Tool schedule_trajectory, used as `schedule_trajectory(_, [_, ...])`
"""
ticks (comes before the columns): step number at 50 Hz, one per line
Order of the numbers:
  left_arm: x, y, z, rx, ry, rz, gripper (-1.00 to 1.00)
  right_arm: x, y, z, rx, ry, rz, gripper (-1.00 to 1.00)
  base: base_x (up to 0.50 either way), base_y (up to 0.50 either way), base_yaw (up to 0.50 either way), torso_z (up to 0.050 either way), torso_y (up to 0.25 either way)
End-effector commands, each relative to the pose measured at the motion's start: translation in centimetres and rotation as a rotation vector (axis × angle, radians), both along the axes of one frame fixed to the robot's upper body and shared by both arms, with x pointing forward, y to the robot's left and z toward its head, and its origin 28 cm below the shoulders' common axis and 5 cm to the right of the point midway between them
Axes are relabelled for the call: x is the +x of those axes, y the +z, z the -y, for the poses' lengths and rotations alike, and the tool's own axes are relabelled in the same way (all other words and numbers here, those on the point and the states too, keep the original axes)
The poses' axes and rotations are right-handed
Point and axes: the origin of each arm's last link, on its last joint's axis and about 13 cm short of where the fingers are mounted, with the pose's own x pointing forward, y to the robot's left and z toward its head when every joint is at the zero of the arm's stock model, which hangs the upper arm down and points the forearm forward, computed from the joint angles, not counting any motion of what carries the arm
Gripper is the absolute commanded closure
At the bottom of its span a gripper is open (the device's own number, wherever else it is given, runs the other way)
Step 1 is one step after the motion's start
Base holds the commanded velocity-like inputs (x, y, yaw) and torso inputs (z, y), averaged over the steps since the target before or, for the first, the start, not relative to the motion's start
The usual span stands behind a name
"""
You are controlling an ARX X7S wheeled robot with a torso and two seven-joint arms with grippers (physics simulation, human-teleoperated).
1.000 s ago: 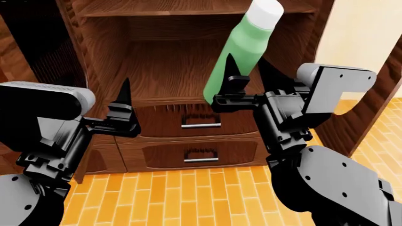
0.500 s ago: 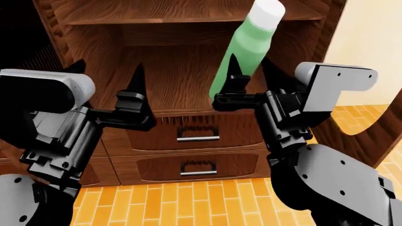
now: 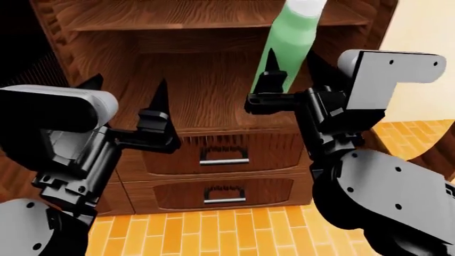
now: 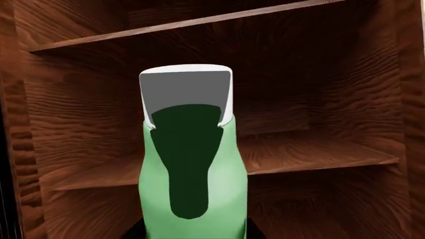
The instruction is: Pick the water bottle from the counter and place it in the cabinet.
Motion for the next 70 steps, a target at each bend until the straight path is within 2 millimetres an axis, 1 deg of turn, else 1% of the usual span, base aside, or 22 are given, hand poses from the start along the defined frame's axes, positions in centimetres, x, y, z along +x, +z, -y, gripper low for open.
schedule_trajectory(1, [0.2,-0.4,-0.1,0.016,0.007,-0.012,-1.0,-0.6,3.6,0.4,-0.013,-0.003,0.099,1.0,0.23,-0.01,0.0,0.0,0.0])
schedule_trajectory(7, [0.3,-0.4,-0.1,0.023,0.007,-0.013,-1.0,-0.9,5.3,0.6,-0.014,0.01,0.137,1.0,0.26,-0.02,0.0,0.0,0.0])
schedule_trajectory(13, [0.2,-0.2,0.1,0.023,0.003,-0.008,-1.0,-1.1,6.1,0.7,-0.014,0.016,0.156,1.0,0.28,-0.02,0.0,0.0,0.002])
schedule_trajectory(39, [0.1,0.0,0.3,0.024,-0.008,-0.005,-1.0,-1.2,6.4,0.8,-0.021,0.024,0.163,1.0,0.29,-0.02,0.0,0.0,0.001])
schedule_trajectory(70, [0.0,0.0,0.3,0.021,-0.009,-0.005,-1.0,-1.2,6.3,0.7,-0.019,0.031,0.156,1.0,0.29,-0.02,0.0,0.0,0.001])
